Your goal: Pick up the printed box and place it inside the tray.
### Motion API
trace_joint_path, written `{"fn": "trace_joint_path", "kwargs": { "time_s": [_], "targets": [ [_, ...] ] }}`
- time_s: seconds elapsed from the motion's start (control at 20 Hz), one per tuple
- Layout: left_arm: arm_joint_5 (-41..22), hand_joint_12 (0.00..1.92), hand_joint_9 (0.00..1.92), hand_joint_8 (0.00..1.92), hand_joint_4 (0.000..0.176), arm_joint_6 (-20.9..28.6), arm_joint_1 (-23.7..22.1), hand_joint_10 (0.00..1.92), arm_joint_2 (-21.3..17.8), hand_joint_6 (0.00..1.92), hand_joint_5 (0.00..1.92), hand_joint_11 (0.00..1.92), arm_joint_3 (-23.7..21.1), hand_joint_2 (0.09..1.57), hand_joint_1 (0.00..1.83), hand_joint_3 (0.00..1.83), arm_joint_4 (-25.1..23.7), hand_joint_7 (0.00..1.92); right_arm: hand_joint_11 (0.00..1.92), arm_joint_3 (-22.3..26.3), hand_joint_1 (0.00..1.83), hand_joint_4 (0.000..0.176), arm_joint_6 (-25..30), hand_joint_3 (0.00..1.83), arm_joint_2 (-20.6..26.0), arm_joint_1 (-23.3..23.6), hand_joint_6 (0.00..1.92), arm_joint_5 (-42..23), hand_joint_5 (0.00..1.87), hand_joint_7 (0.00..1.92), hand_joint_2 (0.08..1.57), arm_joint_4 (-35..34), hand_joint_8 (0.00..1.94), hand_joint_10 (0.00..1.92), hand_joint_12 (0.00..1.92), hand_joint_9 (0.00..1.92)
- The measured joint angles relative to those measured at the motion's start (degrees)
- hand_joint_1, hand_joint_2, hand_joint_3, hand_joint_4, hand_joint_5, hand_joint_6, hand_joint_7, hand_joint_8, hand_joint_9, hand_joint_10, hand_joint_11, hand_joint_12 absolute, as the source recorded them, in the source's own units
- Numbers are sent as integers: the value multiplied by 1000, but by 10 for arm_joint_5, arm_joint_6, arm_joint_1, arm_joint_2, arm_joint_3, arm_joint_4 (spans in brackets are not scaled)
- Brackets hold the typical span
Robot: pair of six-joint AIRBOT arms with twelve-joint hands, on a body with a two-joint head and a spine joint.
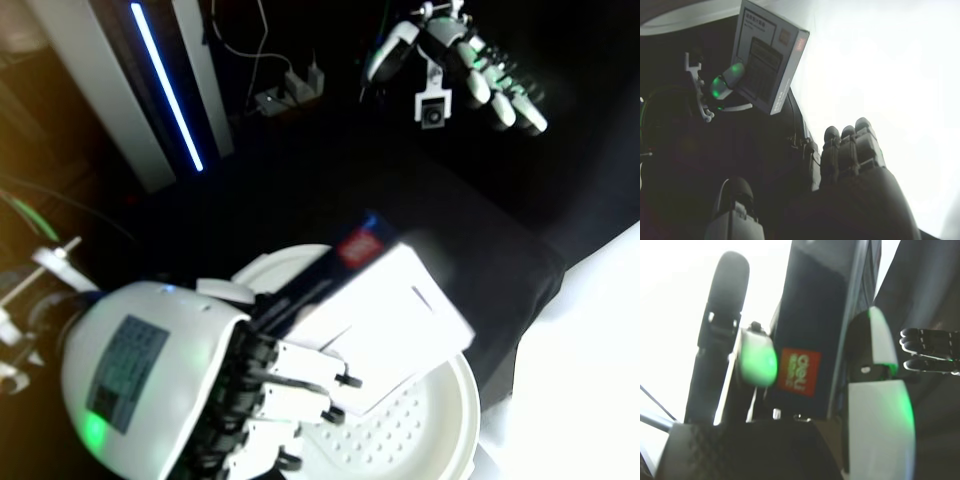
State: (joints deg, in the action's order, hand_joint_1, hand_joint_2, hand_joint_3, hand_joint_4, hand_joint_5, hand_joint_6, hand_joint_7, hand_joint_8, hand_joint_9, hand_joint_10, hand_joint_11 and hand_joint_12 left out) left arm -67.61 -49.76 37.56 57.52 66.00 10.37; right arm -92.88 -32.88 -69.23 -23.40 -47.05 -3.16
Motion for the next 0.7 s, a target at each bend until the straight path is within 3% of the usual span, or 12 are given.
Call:
{"fn": "trace_joint_path", "kwargs": {
  "time_s": [0.05, 0.1, 0.15, 0.2, 0.3, 0.35, 0.6, 0.7],
  "targets": [
    [-1, 0, 0, 8, 160, 1, 0, 0, 0, 1, 93, 0, 0, 1100, 40, 6, 2, 153, 765, -1, 1099, 22, 0, 0, 0, 0, 928, 0, 1001, 988, 1094, 0, 620, 900, 1412, 989],
    [-5, 0, 11, 7, 158, 2, 4, 5, 0, 0, 87, 0, 0, 1092, 35, 2, 2, 152, 398, -2, 993, 50, -1, 0, 0, 0, 310, 3, 490, 692, 901, 0, 216, 453, 1179, 702],
    [-6, 0, 16, 7, 163, 3, 8, 7, 0, 1, 88, 0, 0, 1091, 36, 2, 2, 154, 139, -2, 904, 126, -1, 0, 0, 0, 72, 5, 256, 453, 823, -1, 44, 155, 1008, 516],
    [-6, 0, 9, 6, 161, 3, 10, 3, 0, 1, 65, 0, 0, 1105, 6, 7, 5, 155, 27, -2, 797, 166, -2, 0, 1, 0, 14, 10, 50, 132, 738, 3, 24, 47, 559, 240],
    [-10, 0, 0, 10, 155, 5, 14, 0, 0, 2, 64, 0, 0, 1111, 0, 9, 10, 167, 0, -2, 695, 176, -2, 0, 1, 0, 0, 10, 1, 4, 656, 3, 0, 3, 70, 16],
    [-11, 0, 0, 8, 150, 6, 15, 0, 0, 3, 66, 0, 0, 1116, 0, 10, 13, 165, 0, -1, 701, 176, -2, 0, 1, 1, 0, 6, 0, 0, 644, 3, 0, 0, 13, 2],
    [-16, 0, 0, 1, 167, 10, 19, 0, 0, 9, 84, 0, 0, 1119, 0, 7, 15, 138, 2, 7, 695, 176, -2, 0, 2, 1, 0, 7, 0, 0, 608, 13, 0, 0, 0, 0],
    [-17, 0, 0, 3, 155, 13, 25, 0, 0, 6, 82, 0, 0, 1125, 0, 8, 16, 135, 0, 22, 751, 176, -2, 0, 8, 1, 0, 7, 0, 0, 591, 22, 0, 0, 0, 0]
  ]
}}
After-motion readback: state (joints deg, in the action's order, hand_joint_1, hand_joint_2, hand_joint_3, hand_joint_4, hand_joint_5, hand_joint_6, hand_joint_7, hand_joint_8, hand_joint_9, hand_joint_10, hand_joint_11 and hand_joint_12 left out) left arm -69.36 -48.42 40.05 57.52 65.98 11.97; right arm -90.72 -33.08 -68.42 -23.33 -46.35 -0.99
